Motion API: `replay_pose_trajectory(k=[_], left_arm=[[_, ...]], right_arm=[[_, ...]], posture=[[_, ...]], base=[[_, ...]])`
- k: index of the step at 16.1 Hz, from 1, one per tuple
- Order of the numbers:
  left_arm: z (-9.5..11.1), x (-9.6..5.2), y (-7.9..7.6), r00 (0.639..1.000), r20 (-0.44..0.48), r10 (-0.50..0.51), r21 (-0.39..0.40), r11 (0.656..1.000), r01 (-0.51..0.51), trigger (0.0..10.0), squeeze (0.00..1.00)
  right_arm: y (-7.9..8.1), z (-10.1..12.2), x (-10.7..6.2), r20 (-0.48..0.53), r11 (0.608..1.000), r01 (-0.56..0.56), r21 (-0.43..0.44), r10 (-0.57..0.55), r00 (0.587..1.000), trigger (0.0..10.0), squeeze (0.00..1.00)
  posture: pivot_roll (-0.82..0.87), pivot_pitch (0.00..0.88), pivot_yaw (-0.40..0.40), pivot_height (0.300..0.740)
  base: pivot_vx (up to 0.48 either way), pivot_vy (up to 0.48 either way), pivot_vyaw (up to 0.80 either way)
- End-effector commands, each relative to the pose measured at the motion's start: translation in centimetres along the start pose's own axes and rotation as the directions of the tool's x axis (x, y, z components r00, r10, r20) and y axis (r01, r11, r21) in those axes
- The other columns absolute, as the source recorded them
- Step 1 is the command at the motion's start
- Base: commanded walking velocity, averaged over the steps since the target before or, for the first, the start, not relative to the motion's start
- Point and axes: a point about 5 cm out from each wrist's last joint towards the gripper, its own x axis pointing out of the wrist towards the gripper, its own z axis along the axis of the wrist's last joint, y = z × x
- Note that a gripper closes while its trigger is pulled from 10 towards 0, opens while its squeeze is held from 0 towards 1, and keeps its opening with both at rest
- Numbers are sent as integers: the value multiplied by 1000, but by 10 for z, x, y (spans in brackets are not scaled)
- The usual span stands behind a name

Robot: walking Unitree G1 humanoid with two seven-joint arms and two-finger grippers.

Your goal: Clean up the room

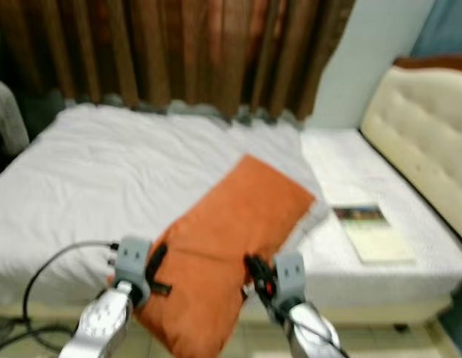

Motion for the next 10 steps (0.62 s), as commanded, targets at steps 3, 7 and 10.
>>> replay_pose_trajectory(k=[3,7,10], left_arm=[[9,-3,43,972,35,233,17,972,-234,10000,0],[10,1,45,966,38,257,2,966,-257,10000,0],[10,1,46,962,33,271,-10,963,-270,10000,0]], right_arm=[[-37,-4,-17,-23,984,174,-29,-174,984,10000,0],[-34,0,-5,-11,987,155,-32,-155,988,10000,0],[-37,1,-1,-11,988,151,-31,-151,988,10000,0]], posture=[[65,0,-95,740],[67,0,-99,740],[72,0,-104,740]], base=[[0,-480,0],[0,-480,0],[0,-480,0]])
